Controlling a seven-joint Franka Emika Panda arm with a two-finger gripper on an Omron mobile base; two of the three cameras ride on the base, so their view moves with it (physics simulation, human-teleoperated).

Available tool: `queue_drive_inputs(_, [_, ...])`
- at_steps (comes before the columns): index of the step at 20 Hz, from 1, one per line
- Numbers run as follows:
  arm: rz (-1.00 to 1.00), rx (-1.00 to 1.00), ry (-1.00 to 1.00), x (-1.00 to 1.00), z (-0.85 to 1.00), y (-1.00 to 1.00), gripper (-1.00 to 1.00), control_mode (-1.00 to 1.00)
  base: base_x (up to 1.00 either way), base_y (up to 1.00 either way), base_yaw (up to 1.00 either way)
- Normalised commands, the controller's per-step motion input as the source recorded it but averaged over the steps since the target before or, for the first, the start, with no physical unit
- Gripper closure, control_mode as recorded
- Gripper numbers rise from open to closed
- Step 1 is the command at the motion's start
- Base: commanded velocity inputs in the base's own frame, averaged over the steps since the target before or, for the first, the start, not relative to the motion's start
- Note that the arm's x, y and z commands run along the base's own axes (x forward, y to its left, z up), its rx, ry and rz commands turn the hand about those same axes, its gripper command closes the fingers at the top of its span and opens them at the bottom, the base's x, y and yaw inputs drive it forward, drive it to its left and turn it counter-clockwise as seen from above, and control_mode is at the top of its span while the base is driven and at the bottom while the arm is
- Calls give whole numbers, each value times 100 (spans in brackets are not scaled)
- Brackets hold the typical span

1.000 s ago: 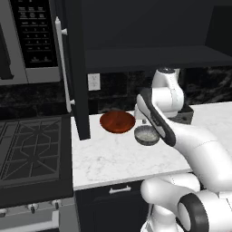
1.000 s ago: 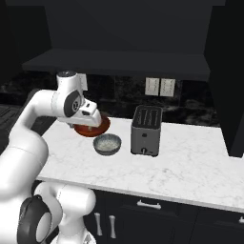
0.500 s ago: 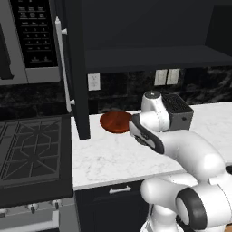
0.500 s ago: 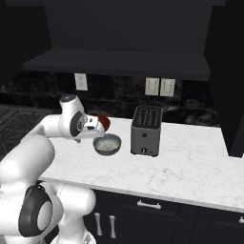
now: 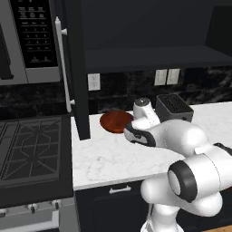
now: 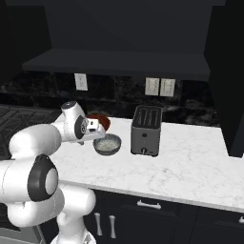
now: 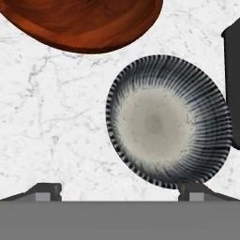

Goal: Pick up the bowls on the counter and stack them on top of one another in the open cabinet. Place the smaller bowl on top of the larger bowl.

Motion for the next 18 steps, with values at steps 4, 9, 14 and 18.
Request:
queue_drive_inputs(4, [0, 0, -1, 19, -35, 0, -100, -100, 0, 0, 0])
queue_drive_inputs(9, [2, -2, 0, 30, -42, 0, -100, -100, 0, 0, 0])
queue_drive_inputs(14, [5, -3, 0, 30, -28, 0, -100, -100, 0, 0, 0])
queue_drive_inputs(18, [4, 0, 0, 25, -27, -7, 100, -100, 0, 0, 0])
